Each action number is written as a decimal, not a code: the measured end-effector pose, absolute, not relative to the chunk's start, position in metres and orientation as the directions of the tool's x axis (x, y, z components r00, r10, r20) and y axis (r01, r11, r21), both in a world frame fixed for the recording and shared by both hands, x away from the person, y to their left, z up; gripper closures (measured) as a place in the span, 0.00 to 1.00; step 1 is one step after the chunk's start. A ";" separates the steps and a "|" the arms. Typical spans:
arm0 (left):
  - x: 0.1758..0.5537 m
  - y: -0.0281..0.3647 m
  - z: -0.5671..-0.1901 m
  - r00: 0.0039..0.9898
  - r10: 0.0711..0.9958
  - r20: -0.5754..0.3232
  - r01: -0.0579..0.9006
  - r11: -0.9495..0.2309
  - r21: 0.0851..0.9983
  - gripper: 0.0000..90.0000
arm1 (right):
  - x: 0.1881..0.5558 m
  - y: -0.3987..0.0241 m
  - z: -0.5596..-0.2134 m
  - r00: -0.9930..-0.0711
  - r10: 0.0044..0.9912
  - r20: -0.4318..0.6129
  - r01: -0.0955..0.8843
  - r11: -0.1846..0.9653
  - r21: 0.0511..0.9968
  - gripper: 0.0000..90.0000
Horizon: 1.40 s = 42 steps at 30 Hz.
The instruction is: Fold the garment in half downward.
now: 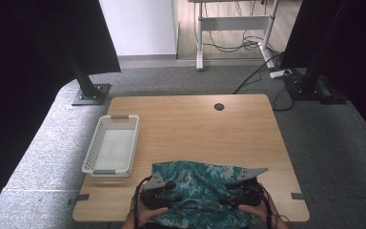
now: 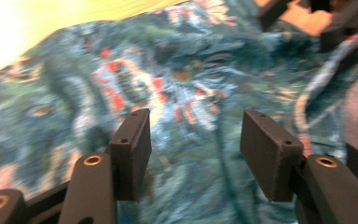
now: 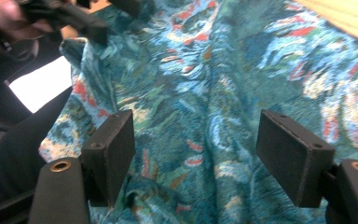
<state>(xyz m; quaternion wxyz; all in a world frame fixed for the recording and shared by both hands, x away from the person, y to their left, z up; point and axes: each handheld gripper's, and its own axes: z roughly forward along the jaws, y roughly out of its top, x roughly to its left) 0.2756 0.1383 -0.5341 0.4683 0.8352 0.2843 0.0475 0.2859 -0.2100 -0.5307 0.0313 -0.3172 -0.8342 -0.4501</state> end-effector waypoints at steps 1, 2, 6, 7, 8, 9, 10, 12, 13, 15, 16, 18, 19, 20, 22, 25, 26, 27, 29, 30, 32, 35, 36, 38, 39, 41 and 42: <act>0.274 0.137 -0.534 0.840 0.512 -0.180 0.423 -0.409 0.808 0.47 | 0.287 -0.210 -0.531 -0.794 0.505 0.338 0.559 0.387 0.733 0.31; 0.273 0.136 -0.534 0.845 0.502 -0.182 0.420 -0.414 0.807 0.46 | 0.288 -0.211 -0.531 -0.789 0.509 0.344 0.565 0.379 0.733 0.31; 0.273 0.134 -0.536 0.854 0.484 -0.192 0.418 -0.418 0.806 0.46 | 0.292 -0.214 -0.532 -0.768 0.530 0.359 0.583 0.348 0.734 0.31; 0.273 0.135 -0.537 0.851 0.488 -0.192 0.421 -0.418 0.805 0.46 | 0.294 -0.214 -0.533 -0.762 0.539 0.360 0.587 0.340 0.735 0.31; 0.274 0.135 -0.538 0.848 0.495 -0.190 0.424 -0.419 0.803 0.45 | 0.295 -0.215 -0.533 -0.758 0.543 0.362 0.591 0.335 0.734 0.31; 0.274 0.135 -0.539 0.843 0.502 -0.194 0.431 -0.414 0.802 0.45 | 0.297 -0.215 -0.534 -0.754 0.548 0.363 0.593 0.329 0.735 0.30; 0.275 0.135 -0.540 0.837 0.510 -0.197 0.437 -0.407 0.802 0.45 | 0.298 -0.215 -0.534 -0.745 0.561 0.361 0.598 0.321 0.734 0.30; 0.274 0.136 -0.540 0.834 0.514 -0.199 0.439 -0.401 0.804 0.44 | 0.301 -0.216 -0.535 -0.731 0.580 0.360 0.605 0.306 0.735 0.30; 0.273 0.136 -0.541 0.834 0.514 -0.199 0.438 -0.399 0.805 0.43 | 0.303 -0.217 -0.536 -0.715 0.607 0.348 0.608 0.295 0.737 0.29; 0.271 0.135 -0.541 0.836 0.512 -0.195 0.432 -0.397 0.810 0.41 | 0.307 -0.217 -0.539 -0.686 0.650 0.327 0.614 0.276 0.739 0.28; 0.270 0.134 -0.541 0.840 0.508 -0.193 0.428 -0.398 0.812 0.41 | 0.309 -0.218 -0.540 -0.671 0.672 0.314 0.616 0.269 0.740 0.28; 0.266 0.132 -0.541 0.848 0.497 -0.186 0.416 -0.405 0.814 0.40 | 0.311 -0.218 -0.543 -0.649 0.701 0.297 0.618 0.256 0.744 0.28; 0.264 0.132 -0.541 0.851 0.494 -0.179 0.410 -0.410 0.815 0.40 | 0.312 -0.218 -0.545 -0.640 0.710 0.295 0.619 0.248 0.745 0.27; 0.261 0.131 -0.541 0.855 0.488 -0.174 0.404 -0.418 0.813 0.40 | 0.312 -0.218 -0.546 -0.632 0.718 0.291 0.620 0.243 0.746 0.27; 0.255 0.129 -0.542 0.863 0.478 -0.163 0.393 -0.432 0.812 0.40 | 0.313 -0.218 -0.548 -0.621 0.728 0.290 0.623 0.234 0.746 0.26; 0.249 0.129 -0.543 0.871 0.464 -0.158 0.384 -0.445 0.809 0.39 | 0.314 -0.218 -0.551 -0.609 0.742 0.280 0.627 0.234 0.743 0.26; 0.246 0.129 -0.543 0.874 0.459 -0.157 0.381 -0.450 0.808 0.39 | 0.314 -0.218 -0.553 -0.600 0.751 0.275 0.635 0.239 0.735 0.26; 0.244 0.129 -0.544 0.876 0.457 -0.154 0.379 -0.456 0.805 0.39 | 0.314 -0.218 -0.553 -0.600 0.751 0.275 0.635 0.239 0.735 0.26; 0.239 0.130 -0.545 0.880 0.449 -0.151 0.378 -0.471 0.797 0.38 | 0.315 -0.218 -0.554 -0.593 0.759 0.269 0.637 0.239 0.733 0.26; 0.238 0.130 -0.546 0.880 0.450 -0.151 0.381 -0.478 0.791 0.38 | 0.315 -0.218 -0.553 -0.589 0.763 0.265 0.639 0.239 0.732 0.26; 0.235 0.132 -0.549 0.881 0.450 -0.144 0.381 -0.495 0.781 0.36 | 0.315 -0.217 -0.552 -0.587 0.770 0.250 0.638 0.249 0.729 0.25; 0.231 0.134 -0.547 0.880 0.457 -0.131 0.375 -0.499 0.781 0.36 | 0.311 -0.216 -0.547 -0.594 0.759 0.266 0.632 0.235 0.739 0.26; 0.231 0.136 -0.545 0.879 0.460 -0.130 0.374 -0.491 0.787 0.36 | 0.311 -0.216 -0.547 -0.594 0.759 0.266 0.632 0.235 0.739 0.26; 0.232 0.141 -0.537 0.869 0.477 -0.129 0.372 -0.459 0.807 0.35 | 0.298 -0.209 -0.537 -0.628 0.732 0.264 0.606 0.246 0.757 0.26; 0.232 0.141 -0.537 0.869 0.477 -0.129 0.372 -0.459 0.807 0.35 | 0.293 -0.206 -0.535 -0.640 0.721 0.266 0.599 0.252 0.760 0.26; 0.236 0.143 -0.533 0.862 0.492 -0.124 0.371 -0.445 0.815 0.35 | 0.287 -0.201 -0.534 -0.656 0.707 0.265 0.593 0.265 0.760 0.26; 0.241 0.146 -0.533 0.847 0.514 -0.133 0.389 -0.429 0.815 0.35 | 0.275 -0.192 -0.534 -0.690 0.681 0.245 0.576 0.311 0.756 0.26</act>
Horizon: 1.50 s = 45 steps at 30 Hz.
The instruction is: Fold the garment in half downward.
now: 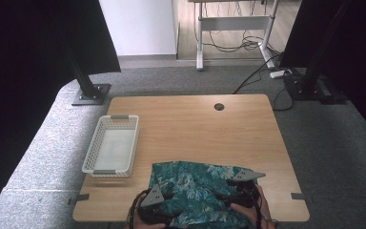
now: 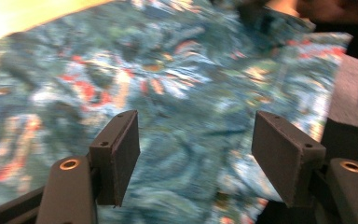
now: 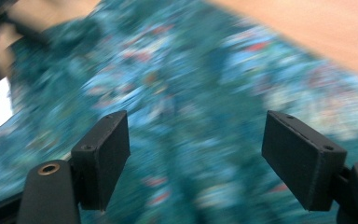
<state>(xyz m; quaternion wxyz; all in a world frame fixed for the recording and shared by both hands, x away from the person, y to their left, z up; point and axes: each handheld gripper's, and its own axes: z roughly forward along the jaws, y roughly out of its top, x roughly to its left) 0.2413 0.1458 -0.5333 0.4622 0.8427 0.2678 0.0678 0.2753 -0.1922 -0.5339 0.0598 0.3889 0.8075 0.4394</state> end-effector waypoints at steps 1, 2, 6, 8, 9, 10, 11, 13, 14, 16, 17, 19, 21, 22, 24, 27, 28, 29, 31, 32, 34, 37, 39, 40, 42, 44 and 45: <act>0.241 0.146 -0.533 0.847 0.514 -0.133 0.389 -0.429 0.815 0.35 | 0.275 -0.192 -0.534 -0.690 0.681 0.245 0.576 0.311 0.756 0.26; 0.246 0.149 -0.536 0.834 0.534 -0.137 0.406 -0.429 0.807 0.35 | 0.264 -0.186 -0.536 -0.713 0.658 0.240 0.570 0.345 0.746 0.25; 0.253 0.155 -0.545 0.809 0.566 -0.159 0.451 -0.423 0.786 0.35 | 0.247 -0.184 -0.543 -0.736 0.635 0.236 0.564 0.382 0.733 0.24; 0.255 0.157 -0.547 0.804 0.570 -0.168 0.461 -0.419 0.782 0.35 | 0.243 -0.185 -0.544 -0.741 0.630 0.233 0.561 0.390 0.730 0.23; 0.256 0.158 -0.548 0.800 0.573 -0.178 0.471 -0.415 0.778 0.35 | 0.240 -0.184 -0.545 -0.748 0.625 0.223 0.554 0.404 0.727 0.22; 0.256 0.159 -0.549 0.795 0.579 -0.179 0.478 -0.417 0.773 0.35 | 0.234 -0.184 -0.545 -0.756 0.624 0.196 0.541 0.429 0.723 0.21; 0.257 0.160 -0.551 0.792 0.582 -0.182 0.485 -0.419 0.768 0.35 | 0.234 -0.184 -0.545 -0.756 0.624 0.196 0.541 0.429 0.723 0.21; 0.256 0.162 -0.553 0.789 0.585 -0.188 0.492 -0.420 0.763 0.36 | 0.231 -0.184 -0.545 -0.763 0.621 0.183 0.532 0.440 0.724 0.21; 0.256 0.162 -0.553 0.790 0.584 -0.189 0.493 -0.420 0.762 0.36 | 0.229 -0.184 -0.546 -0.765 0.620 0.174 0.528 0.451 0.720 0.21; 0.255 0.163 -0.552 0.791 0.582 -0.188 0.493 -0.424 0.760 0.36 | 0.227 -0.185 -0.549 -0.767 0.625 0.149 0.524 0.475 0.706 0.21; 0.254 0.163 -0.552 0.791 0.582 -0.187 0.493 -0.426 0.759 0.35 | 0.227 -0.186 -0.550 -0.763 0.630 0.144 0.527 0.478 0.702 0.21; 0.253 0.162 -0.550 0.794 0.578 -0.186 0.487 -0.423 0.764 0.35 | 0.226 -0.188 -0.550 -0.763 0.630 0.145 0.528 0.478 0.701 0.21; 0.253 0.161 -0.546 0.797 0.575 -0.182 0.476 -0.414 0.776 0.35 | 0.226 -0.191 -0.548 -0.758 0.636 0.147 0.528 0.464 0.711 0.21; 0.254 0.159 -0.544 0.799 0.574 -0.178 0.470 -0.412 0.781 0.35 | 0.228 -0.193 -0.545 -0.747 0.645 0.159 0.533 0.439 0.724 0.22; 0.256 0.157 -0.542 0.799 0.574 -0.178 0.468 -0.409 0.783 0.35 | 0.231 -0.196 -0.543 -0.734 0.658 0.168 0.539 0.414 0.733 0.22; 0.267 0.146 -0.539 0.800 0.570 -0.188 0.476 -0.411 0.777 0.35 | 0.252 -0.205 -0.540 -0.664 0.721 0.199 0.583 0.331 0.742 0.22; 0.270 0.144 -0.540 0.800 0.568 -0.193 0.482 -0.417 0.771 0.35 | 0.256 -0.206 -0.540 -0.650 0.734 0.199 0.591 0.323 0.739 0.21; 0.270 0.144 -0.540 0.800 0.568 -0.193 0.482 -0.417 0.771 0.35 | 0.256 -0.206 -0.540 -0.650 0.734 0.199 0.591 0.323 0.739 0.21; 0.273 0.143 -0.544 0.794 0.578 -0.189 0.491 -0.427 0.760 0.34 | 0.262 -0.206 -0.542 -0.619 0.764 0.182 0.609 0.320 0.726 0.21; 0.275 0.143 -0.545 0.789 0.583 -0.195 0.501 -0.426 0.753 0.34 | 0.264 -0.206 -0.543 -0.605 0.776 0.175 0.616 0.319 0.720 0.21; 0.277 0.144 -0.548 0.779 0.596 -0.195 0.512 -0.424 0.747 0.34 | 0.266 -0.205 -0.545 -0.587 0.794 0.158 0.625 0.320 0.712 0.20; 0.278 0.146 -0.551 0.769 0.606 -0.203 0.524 -0.414 0.745 0.33 | 0.270 -0.204 -0.549 -0.570 0.810 0.136 0.629 0.324 0.707 0.19; 0.279 0.146 -0.550 0.764 0.617 -0.187 0.520 -0.419 0.744 0.33 | 0.271 -0.202 -0.551 -0.569 0.813 0.123 0.627 0.333 0.704 0.19; 0.279 0.147 -0.550 0.761 0.623 -0.180 0.520 -0.420 0.744 0.33 | 0.272 -0.201 -0.551 -0.571 0.814 0.110 0.622 0.341 0.705 0.19; 0.281 0.148 -0.551 0.757 0.624 -0.192 0.527 -0.409 0.745 0.33 | 0.274 -0.199 -0.552 -0.574 0.814 0.091 0.614 0.354 0.706 0.18; 0.282 0.149 -0.551 0.756 0.627 -0.190 0.526 -0.409 0.746 0.33 | 0.276 -0.196 -0.553 -0.577 0.814 0.068 0.603 0.368 0.708 0.18; 0.283 0.150 -0.551 0.755 0.627 -0.193 0.528 -0.405 0.747 0.33 | 0.277 -0.195 -0.554 -0.579 0.814 0.055 0.596 0.376 0.709 0.17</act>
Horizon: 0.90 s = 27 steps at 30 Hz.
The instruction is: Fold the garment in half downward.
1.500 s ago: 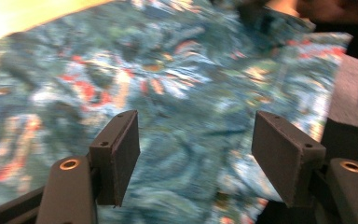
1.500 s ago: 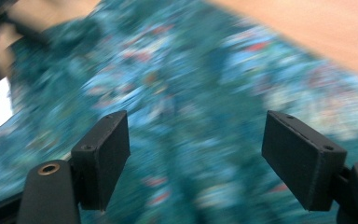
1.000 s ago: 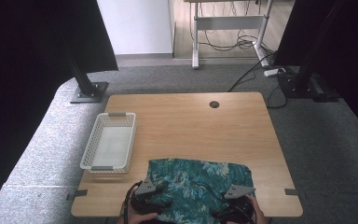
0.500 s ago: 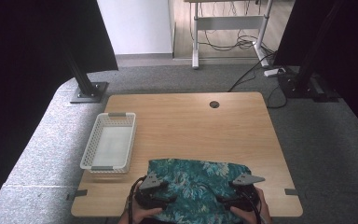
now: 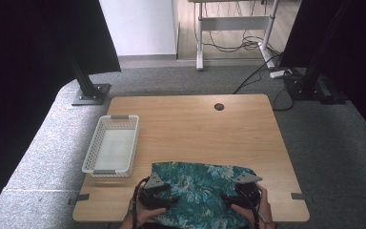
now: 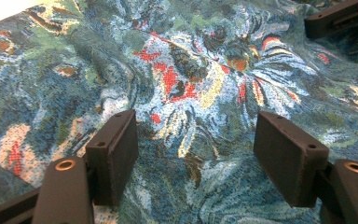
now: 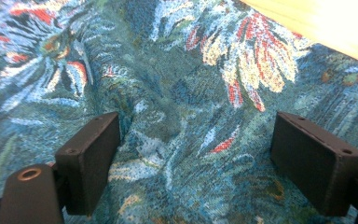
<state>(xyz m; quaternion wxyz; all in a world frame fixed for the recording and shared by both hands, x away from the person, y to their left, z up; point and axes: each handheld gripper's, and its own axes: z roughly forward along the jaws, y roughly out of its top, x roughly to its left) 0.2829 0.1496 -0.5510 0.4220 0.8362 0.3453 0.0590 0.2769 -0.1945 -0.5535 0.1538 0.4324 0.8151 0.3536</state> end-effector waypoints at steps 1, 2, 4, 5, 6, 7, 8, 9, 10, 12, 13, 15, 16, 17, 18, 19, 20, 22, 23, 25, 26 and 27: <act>0.284 0.150 -0.551 0.754 0.627 -0.197 0.530 -0.402 0.747 0.33 | 0.278 -0.193 -0.554 -0.580 0.813 0.043 0.591 0.384 0.709 0.17; 0.284 0.151 -0.551 0.752 0.628 -0.201 0.531 -0.398 0.748 0.33 | 0.280 -0.191 -0.554 -0.583 0.812 0.032 0.585 0.393 0.709 0.17; 0.286 0.152 -0.551 0.752 0.627 -0.202 0.532 -0.397 0.748 0.33 | 0.283 -0.190 -0.555 -0.588 0.809 0.022 0.577 0.400 0.712 0.17; 0.286 0.152 -0.551 0.752 0.628 -0.202 0.532 -0.396 0.748 0.33 | 0.285 -0.191 -0.555 -0.590 0.807 0.022 0.573 0.400 0.715 0.17; 0.287 0.152 -0.551 0.751 0.628 -0.203 0.532 -0.395 0.749 0.33 | 0.288 -0.192 -0.556 -0.591 0.807 0.023 0.572 0.399 0.717 0.17; 0.289 0.152 -0.551 0.750 0.629 -0.204 0.533 -0.393 0.749 0.33 | 0.290 -0.192 -0.556 -0.588 0.808 0.025 0.573 0.395 0.718 0.17; 0.291 0.152 -0.551 0.749 0.629 -0.208 0.535 -0.391 0.749 0.33 | 0.293 -0.193 -0.556 -0.588 0.809 0.023 0.573 0.396 0.718 0.17; 0.293 0.152 -0.552 0.749 0.629 -0.211 0.537 -0.388 0.749 0.33 | 0.296 -0.193 -0.556 -0.590 0.808 0.016 0.569 0.401 0.718 0.17; 0.295 0.152 -0.552 0.746 0.630 -0.215 0.540 -0.384 0.749 0.33 | 0.299 -0.193 -0.556 -0.588 0.808 0.011 0.566 0.402 0.719 0.17; 0.299 0.152 -0.552 0.747 0.630 -0.214 0.539 -0.384 0.750 0.33 | 0.304 -0.194 -0.556 -0.585 0.811 0.016 0.567 0.395 0.723 0.17; 0.301 0.152 -0.552 0.746 0.630 -0.216 0.541 -0.382 0.749 0.33 | 0.306 -0.194 -0.557 -0.587 0.810 0.009 0.564 0.400 0.722 0.17; 0.305 0.151 -0.552 0.745 0.630 -0.217 0.541 -0.382 0.749 0.32 | 0.311 -0.194 -0.557 -0.585 0.811 0.013 0.563 0.394 0.727 0.17; 0.307 0.151 -0.552 0.745 0.629 -0.221 0.543 -0.380 0.749 0.32 | 0.312 -0.194 -0.557 -0.584 0.812 0.013 0.562 0.393 0.728 0.17; 0.309 0.151 -0.552 0.746 0.628 -0.224 0.544 -0.379 0.749 0.32 | 0.313 -0.195 -0.557 -0.584 0.812 0.009 0.560 0.394 0.729 0.17; 0.311 0.150 -0.552 0.745 0.628 -0.226 0.545 -0.377 0.749 0.32 | 0.314 -0.195 -0.557 -0.581 0.814 0.008 0.560 0.393 0.729 0.17; 0.312 0.150 -0.552 0.744 0.628 -0.228 0.546 -0.376 0.749 0.32 | 0.315 -0.196 -0.558 -0.580 0.815 0.010 0.561 0.390 0.730 0.17; 0.313 0.149 -0.552 0.745 0.628 -0.226 0.545 -0.377 0.749 0.32 | 0.316 -0.197 -0.558 -0.582 0.813 0.010 0.558 0.389 0.733 0.17; 0.314 0.148 -0.552 0.746 0.628 -0.221 0.542 -0.379 0.750 0.31 | 0.318 -0.199 -0.558 -0.582 0.813 0.016 0.557 0.384 0.736 0.17; 0.314 0.147 -0.552 0.746 0.629 -0.221 0.541 -0.379 0.750 0.31 | 0.320 -0.200 -0.558 -0.582 0.813 0.022 0.556 0.378 0.740 0.17; 0.313 0.147 -0.552 0.748 0.630 -0.210 0.535 -0.384 0.752 0.29 | 0.321 -0.201 -0.558 -0.585 0.810 0.031 0.556 0.373 0.742 0.17; 0.313 0.146 -0.552 0.748 0.633 -0.201 0.529 -0.386 0.755 0.29 | 0.321 -0.202 -0.558 -0.584 0.810 0.041 0.561 0.367 0.742 0.17; 0.312 0.147 -0.552 0.750 0.630 -0.199 0.525 -0.385 0.759 0.28 | 0.321 -0.203 -0.556 -0.585 0.809 0.057 0.568 0.358 0.741 0.19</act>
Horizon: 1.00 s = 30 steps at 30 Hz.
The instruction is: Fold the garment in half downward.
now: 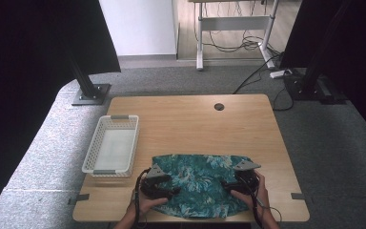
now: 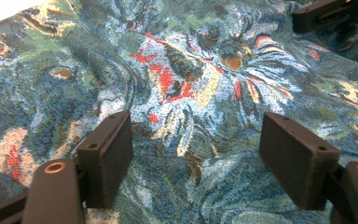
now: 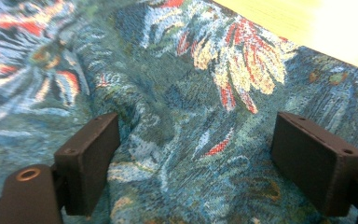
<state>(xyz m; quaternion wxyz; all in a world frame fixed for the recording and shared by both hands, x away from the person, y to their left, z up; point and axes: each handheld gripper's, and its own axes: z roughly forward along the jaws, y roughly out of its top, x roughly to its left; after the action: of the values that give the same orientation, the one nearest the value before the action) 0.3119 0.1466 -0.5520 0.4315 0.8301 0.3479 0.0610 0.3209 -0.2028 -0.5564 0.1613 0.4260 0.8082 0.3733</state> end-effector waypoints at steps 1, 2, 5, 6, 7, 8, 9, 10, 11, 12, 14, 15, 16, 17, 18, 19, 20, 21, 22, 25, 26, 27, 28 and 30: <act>0.312 0.147 -0.552 0.752 0.628 -0.201 0.524 -0.383 0.761 0.28 | 0.320 -0.204 -0.555 -0.589 0.805 0.071 0.567 0.349 0.746 0.19; 0.312 0.147 -0.553 0.750 0.630 -0.202 0.525 -0.382 0.760 0.28 | 0.319 -0.204 -0.554 -0.590 0.803 0.079 0.568 0.343 0.748 0.19; 0.311 0.145 -0.553 0.752 0.632 -0.189 0.520 -0.392 0.759 0.28 | 0.315 -0.202 -0.555 -0.592 0.804 0.058 0.569 0.367 0.736 0.19; 0.311 0.144 -0.553 0.750 0.635 -0.185 0.520 -0.393 0.758 0.28 | 0.314 -0.200 -0.556 -0.591 0.805 0.040 0.568 0.381 0.730 0.20; 0.312 0.143 -0.552 0.749 0.636 -0.186 0.521 -0.393 0.758 0.28 | 0.313 -0.200 -0.556 -0.586 0.810 0.025 0.563 0.386 0.731 0.20; 0.312 0.142 -0.552 0.750 0.635 -0.184 0.521 -0.395 0.757 0.28 | 0.313 -0.200 -0.557 -0.584 0.811 0.025 0.562 0.382 0.734 0.20; 0.313 0.142 -0.552 0.749 0.636 -0.185 0.521 -0.393 0.757 0.28 | 0.314 -0.201 -0.557 -0.575 0.818 0.014 0.563 0.383 0.732 0.20; 0.314 0.141 -0.553 0.750 0.634 -0.188 0.522 -0.392 0.758 0.28 | 0.315 -0.202 -0.557 -0.571 0.821 0.007 0.561 0.385 0.733 0.20; 0.315 0.140 -0.553 0.748 0.634 -0.194 0.524 -0.387 0.759 0.28 | 0.317 -0.204 -0.557 -0.568 0.823 0.013 0.563 0.377 0.736 0.20; 0.316 0.139 -0.553 0.749 0.633 -0.196 0.525 -0.386 0.759 0.28 | 0.318 -0.207 -0.557 -0.566 0.824 0.018 0.565 0.371 0.737 0.20; 0.319 0.136 -0.553 0.747 0.635 -0.197 0.526 -0.382 0.760 0.28 | 0.321 -0.209 -0.557 -0.560 0.828 0.019 0.568 0.367 0.737 0.20; 0.321 0.135 -0.553 0.748 0.634 -0.197 0.525 -0.384 0.759 0.28 | 0.322 -0.210 -0.558 -0.559 0.829 0.016 0.567 0.368 0.737 0.20; 0.322 0.134 -0.553 0.747 0.635 -0.197 0.525 -0.383 0.760 0.28 | 0.323 -0.211 -0.558 -0.558 0.830 0.015 0.566 0.368 0.738 0.20; 0.323 0.133 -0.553 0.747 0.634 -0.199 0.526 -0.381 0.760 0.28 | 0.324 -0.212 -0.558 -0.558 0.830 0.011 0.565 0.370 0.737 0.20; 0.325 0.133 -0.553 0.748 0.633 -0.201 0.527 -0.380 0.760 0.28 | 0.325 -0.213 -0.558 -0.556 0.831 0.011 0.565 0.368 0.738 0.20; 0.326 0.132 -0.553 0.746 0.633 -0.205 0.528 -0.377 0.761 0.28 | 0.326 -0.214 -0.558 -0.556 0.831 0.012 0.565 0.367 0.739 0.20; 0.327 0.131 -0.553 0.747 0.633 -0.205 0.528 -0.376 0.762 0.28 | 0.328 -0.215 -0.558 -0.557 0.830 0.011 0.564 0.369 0.739 0.20; 0.327 0.131 -0.553 0.747 0.633 -0.204 0.527 -0.377 0.762 0.28 | 0.329 -0.216 -0.558 -0.555 0.832 0.014 0.565 0.364 0.741 0.20; 0.327 0.131 -0.553 0.746 0.634 -0.203 0.527 -0.377 0.761 0.28 | 0.330 -0.216 -0.558 -0.555 0.832 0.018 0.565 0.361 0.742 0.20; 0.325 0.131 -0.552 0.746 0.641 -0.178 0.511 -0.381 0.770 0.27 | 0.330 -0.217 -0.557 -0.556 0.830 0.038 0.572 0.349 0.742 0.18; 0.324 0.132 -0.551 0.747 0.641 -0.177 0.505 -0.373 0.778 0.27 | 0.329 -0.218 -0.556 -0.559 0.827 0.063 0.574 0.332 0.748 0.20; 0.322 0.133 -0.548 0.748 0.638 -0.181 0.501 -0.363 0.786 0.27 | 0.325 -0.218 -0.553 -0.562 0.823 0.078 0.567 0.315 0.761 0.20; 0.319 0.135 -0.544 0.751 0.635 -0.181 0.495 -0.360 0.791 0.27 | 0.321 -0.218 -0.549 -0.567 0.819 0.086 0.556 0.304 0.773 0.20; 0.314 0.136 -0.540 0.758 0.631 -0.164 0.481 -0.371 0.794 0.27 | 0.316 -0.218 -0.544 -0.577 0.812 0.091 0.544 0.299 0.784 0.20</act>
<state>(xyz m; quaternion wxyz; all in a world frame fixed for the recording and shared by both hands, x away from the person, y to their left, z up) 0.3141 0.1363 -0.5403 0.4477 0.8237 0.3376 0.0838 0.3157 -0.2177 -0.5440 0.1641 0.4295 0.7890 0.4074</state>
